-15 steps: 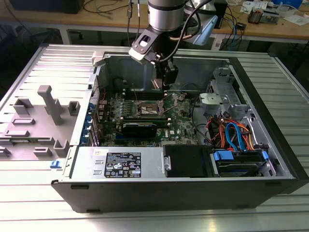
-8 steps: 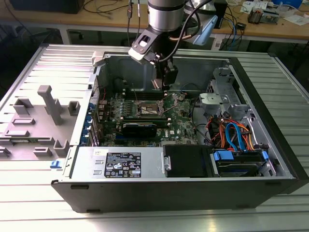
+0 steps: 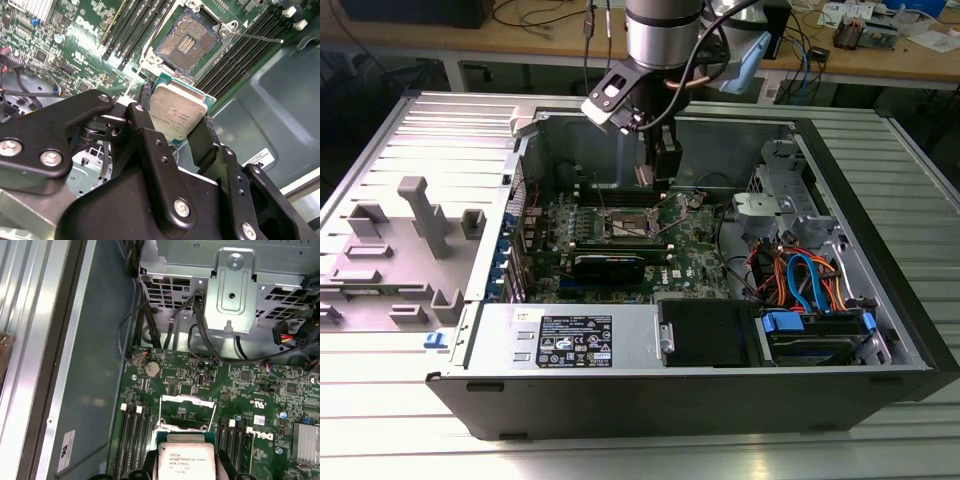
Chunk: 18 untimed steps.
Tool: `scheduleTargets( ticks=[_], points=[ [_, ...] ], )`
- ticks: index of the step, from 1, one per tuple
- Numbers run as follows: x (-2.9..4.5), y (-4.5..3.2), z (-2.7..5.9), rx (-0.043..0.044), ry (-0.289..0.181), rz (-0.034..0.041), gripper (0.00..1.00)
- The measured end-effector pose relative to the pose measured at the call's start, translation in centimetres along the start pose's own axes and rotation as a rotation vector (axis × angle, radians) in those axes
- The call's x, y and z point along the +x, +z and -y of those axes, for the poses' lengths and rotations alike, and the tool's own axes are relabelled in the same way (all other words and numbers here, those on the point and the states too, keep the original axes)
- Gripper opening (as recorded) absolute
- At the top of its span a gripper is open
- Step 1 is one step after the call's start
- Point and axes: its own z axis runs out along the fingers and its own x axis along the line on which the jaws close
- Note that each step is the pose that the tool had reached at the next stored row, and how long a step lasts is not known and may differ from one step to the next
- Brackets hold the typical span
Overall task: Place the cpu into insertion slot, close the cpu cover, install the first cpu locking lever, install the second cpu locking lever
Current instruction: 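Place the cpu into insertion slot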
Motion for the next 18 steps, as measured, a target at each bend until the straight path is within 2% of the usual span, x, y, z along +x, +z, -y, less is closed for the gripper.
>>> scheduleTargets(
  ticks=[6,9,12,15,17,18],
  points=[
    [0.05,0.33,0.5,0.0011,0.002,0.0016,0.55],
    [0.14,0.64,1.32,0.0011,0.004,0.0023,0.55],
    [0.16,1.02,1.52,0.0007,0.027,0.0041,0.55],
    [0.16,1.52,1.63,-0.0003,0.062,0.007,0.55],
    [0.25,1.94,1.78,0.0001,0.063,0.0121,0.55],
    [0.27,2.78,2.23,-0.0006,0.062,0.0134,0.55]
  ],
)
